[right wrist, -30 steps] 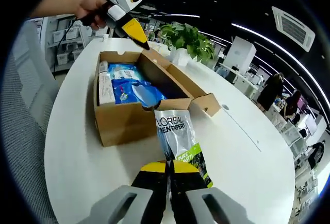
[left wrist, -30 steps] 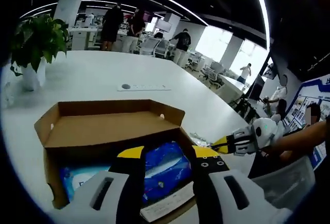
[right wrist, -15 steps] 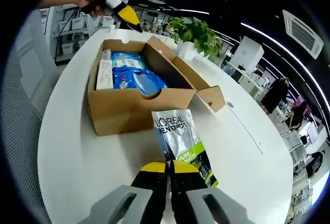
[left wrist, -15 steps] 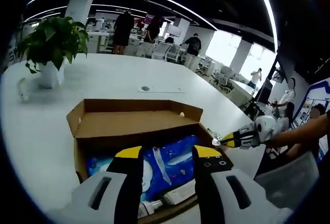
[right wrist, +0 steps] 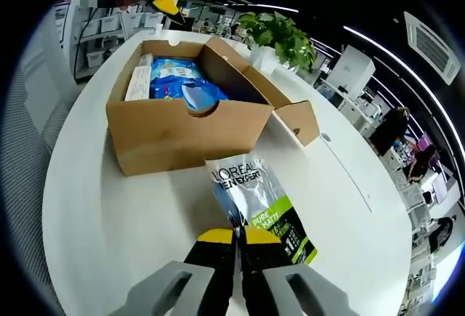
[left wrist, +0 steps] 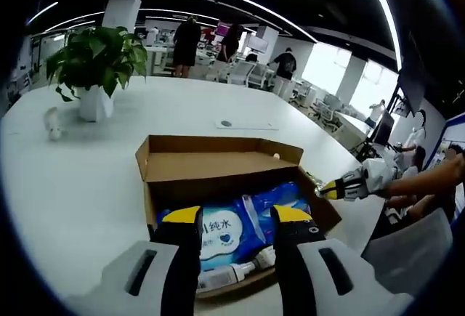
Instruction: Operate the shoe box by opening the lid, removing the specified soft item, and placing it in the target area until the item is outside and the box remains undamaged.
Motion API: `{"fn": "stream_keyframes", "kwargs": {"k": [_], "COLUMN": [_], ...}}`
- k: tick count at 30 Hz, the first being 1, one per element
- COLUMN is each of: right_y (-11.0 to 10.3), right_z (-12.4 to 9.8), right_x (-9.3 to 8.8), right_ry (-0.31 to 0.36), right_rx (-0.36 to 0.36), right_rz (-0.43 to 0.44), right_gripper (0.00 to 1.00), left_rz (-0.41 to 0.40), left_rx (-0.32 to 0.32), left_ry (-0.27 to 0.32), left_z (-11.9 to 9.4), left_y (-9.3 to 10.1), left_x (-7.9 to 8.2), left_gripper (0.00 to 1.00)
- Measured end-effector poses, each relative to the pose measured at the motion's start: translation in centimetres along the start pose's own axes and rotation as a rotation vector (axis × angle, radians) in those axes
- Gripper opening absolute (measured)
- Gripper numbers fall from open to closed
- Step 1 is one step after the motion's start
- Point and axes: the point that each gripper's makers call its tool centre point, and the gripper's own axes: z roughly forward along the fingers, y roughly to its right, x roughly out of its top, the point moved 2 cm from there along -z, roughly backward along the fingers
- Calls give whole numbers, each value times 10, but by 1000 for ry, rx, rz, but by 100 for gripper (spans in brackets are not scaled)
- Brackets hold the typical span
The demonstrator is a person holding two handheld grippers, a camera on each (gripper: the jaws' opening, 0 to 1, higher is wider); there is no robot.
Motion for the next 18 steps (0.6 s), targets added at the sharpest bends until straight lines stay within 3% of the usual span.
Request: {"fn": "stream_keyframes", "kwargs": {"k": [8, 13, 18], "right_y": [0, 3, 5], "right_z": [6, 9, 12], "right_x": [-3, -7, -7], "right_ry": [-27, -41, -46], "right_rx": [23, 19, 7], "right_rz": [-46, -24, 52], "right_gripper": [0, 0, 0], "left_rz": [0, -14, -14], "left_rx": [55, 76, 101], "left_ry": [-13, -18, -15], "left_z": [-11, -18, -25], "left_y": [-16, -23, -29], "left_x": [-11, -20, -23], "left_gripper": [37, 37, 37]}}
